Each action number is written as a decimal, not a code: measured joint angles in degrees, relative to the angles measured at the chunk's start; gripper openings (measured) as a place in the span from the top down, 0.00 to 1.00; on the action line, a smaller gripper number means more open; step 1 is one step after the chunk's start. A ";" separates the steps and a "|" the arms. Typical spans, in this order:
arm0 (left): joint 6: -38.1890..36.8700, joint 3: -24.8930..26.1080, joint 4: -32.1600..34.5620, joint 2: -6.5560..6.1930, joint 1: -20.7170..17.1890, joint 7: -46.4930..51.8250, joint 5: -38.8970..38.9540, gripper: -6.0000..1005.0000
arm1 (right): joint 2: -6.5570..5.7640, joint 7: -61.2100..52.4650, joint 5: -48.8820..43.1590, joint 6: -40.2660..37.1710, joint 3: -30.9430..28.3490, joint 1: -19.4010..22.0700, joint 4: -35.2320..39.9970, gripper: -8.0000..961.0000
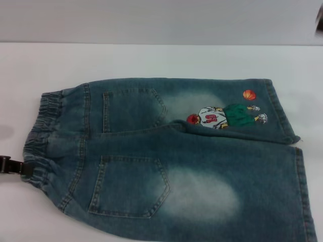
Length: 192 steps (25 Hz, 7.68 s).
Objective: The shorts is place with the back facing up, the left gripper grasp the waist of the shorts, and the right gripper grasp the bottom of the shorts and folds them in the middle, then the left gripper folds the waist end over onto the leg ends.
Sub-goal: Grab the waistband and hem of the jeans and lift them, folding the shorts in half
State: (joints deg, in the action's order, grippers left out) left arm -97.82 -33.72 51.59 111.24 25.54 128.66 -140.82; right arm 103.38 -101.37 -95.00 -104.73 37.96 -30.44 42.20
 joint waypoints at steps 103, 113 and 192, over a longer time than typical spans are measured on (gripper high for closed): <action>-0.01 0.59 -1.59 0.91 1.36 0.01 0.02 0.95 | 10.06 -0.14 -60.48 -4.45 17.92 -8.01 3.21 0.37; 0.03 0.59 -1.59 1.14 1.54 0.01 0.02 0.95 | 10.83 -0.15 -60.16 -5.42 17.35 -8.18 6.64 0.37; 16.08 3.57 -6.34 1.50 3.90 4.38 18.51 0.94 | 8.87 14.74 -23.68 24.77 -11.62 -1.98 -1.84 0.99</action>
State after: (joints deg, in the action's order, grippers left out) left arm -81.74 -30.15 45.26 112.73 29.44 133.03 -122.31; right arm 112.24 -86.63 -118.68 -79.96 26.34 -32.43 40.36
